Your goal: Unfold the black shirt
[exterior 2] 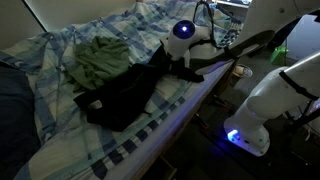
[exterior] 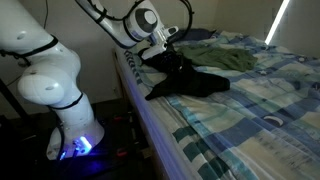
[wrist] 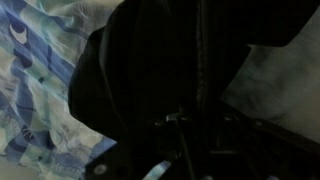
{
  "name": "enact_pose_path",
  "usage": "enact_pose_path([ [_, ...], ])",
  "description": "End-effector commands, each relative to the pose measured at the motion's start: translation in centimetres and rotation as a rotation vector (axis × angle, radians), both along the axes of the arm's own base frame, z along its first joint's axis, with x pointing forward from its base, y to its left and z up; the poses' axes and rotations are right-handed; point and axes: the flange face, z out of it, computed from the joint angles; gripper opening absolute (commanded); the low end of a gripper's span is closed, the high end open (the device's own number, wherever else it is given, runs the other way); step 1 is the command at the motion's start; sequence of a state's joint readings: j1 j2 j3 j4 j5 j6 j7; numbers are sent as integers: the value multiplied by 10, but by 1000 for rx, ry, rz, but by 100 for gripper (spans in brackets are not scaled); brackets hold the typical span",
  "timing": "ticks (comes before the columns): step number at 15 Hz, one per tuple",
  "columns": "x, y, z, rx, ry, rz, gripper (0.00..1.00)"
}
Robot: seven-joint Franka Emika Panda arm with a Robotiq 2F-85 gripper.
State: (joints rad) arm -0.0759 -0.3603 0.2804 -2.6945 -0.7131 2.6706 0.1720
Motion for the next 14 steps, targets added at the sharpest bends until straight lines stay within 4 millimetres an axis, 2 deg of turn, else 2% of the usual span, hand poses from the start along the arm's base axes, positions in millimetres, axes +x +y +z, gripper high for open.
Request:
enact_pose_path([
  [1, 10, 3, 15, 17, -59, -22, 0],
  [7, 28, 12, 51, 95, -187, -55, 1],
  [14, 55, -10, 80, 99, -296, -97, 1],
])
